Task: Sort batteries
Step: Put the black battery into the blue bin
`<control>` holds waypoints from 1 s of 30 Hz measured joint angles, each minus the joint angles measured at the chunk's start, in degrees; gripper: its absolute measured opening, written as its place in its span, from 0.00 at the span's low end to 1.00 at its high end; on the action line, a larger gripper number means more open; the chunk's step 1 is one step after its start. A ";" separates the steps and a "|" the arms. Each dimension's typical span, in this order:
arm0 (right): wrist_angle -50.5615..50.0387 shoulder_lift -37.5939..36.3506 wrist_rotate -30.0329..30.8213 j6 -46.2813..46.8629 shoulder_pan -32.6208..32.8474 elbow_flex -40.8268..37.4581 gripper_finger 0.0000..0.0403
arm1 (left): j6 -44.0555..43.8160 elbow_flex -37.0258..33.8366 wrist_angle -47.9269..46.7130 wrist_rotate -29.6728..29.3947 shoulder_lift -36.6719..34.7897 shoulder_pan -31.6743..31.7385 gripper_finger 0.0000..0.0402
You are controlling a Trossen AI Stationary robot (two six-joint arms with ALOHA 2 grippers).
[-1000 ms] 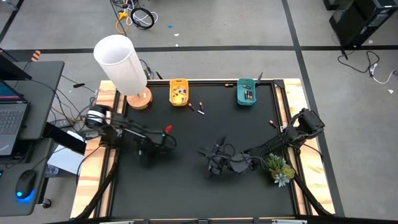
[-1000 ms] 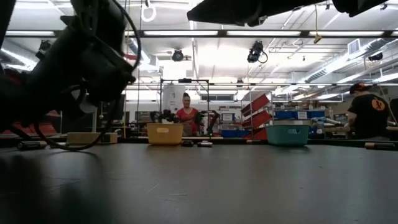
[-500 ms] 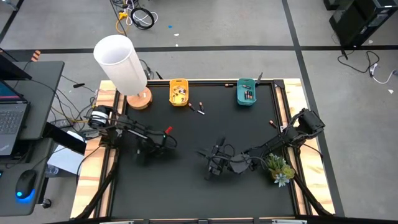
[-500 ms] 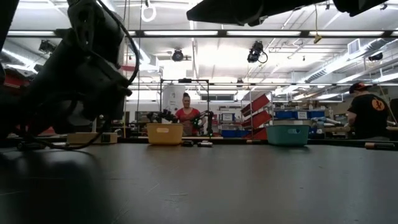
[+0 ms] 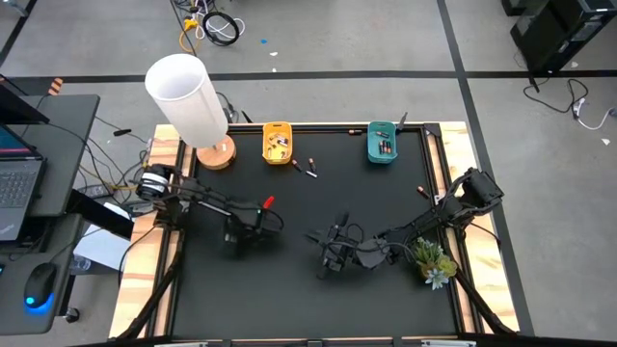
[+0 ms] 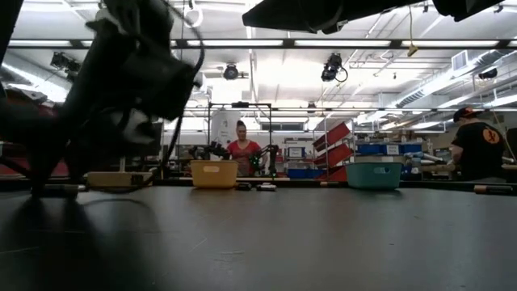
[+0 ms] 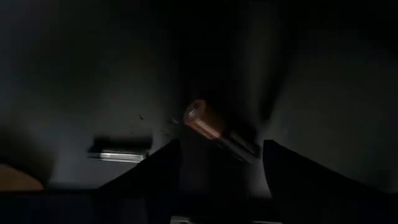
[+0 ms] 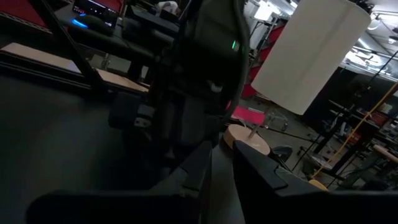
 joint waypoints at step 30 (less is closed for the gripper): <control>2.90 0.00 -4.15 1.00 0.15 -0.85 0.16 | -45.71 -22.99 28.90 -18.11 -38.44 -10.43 0.43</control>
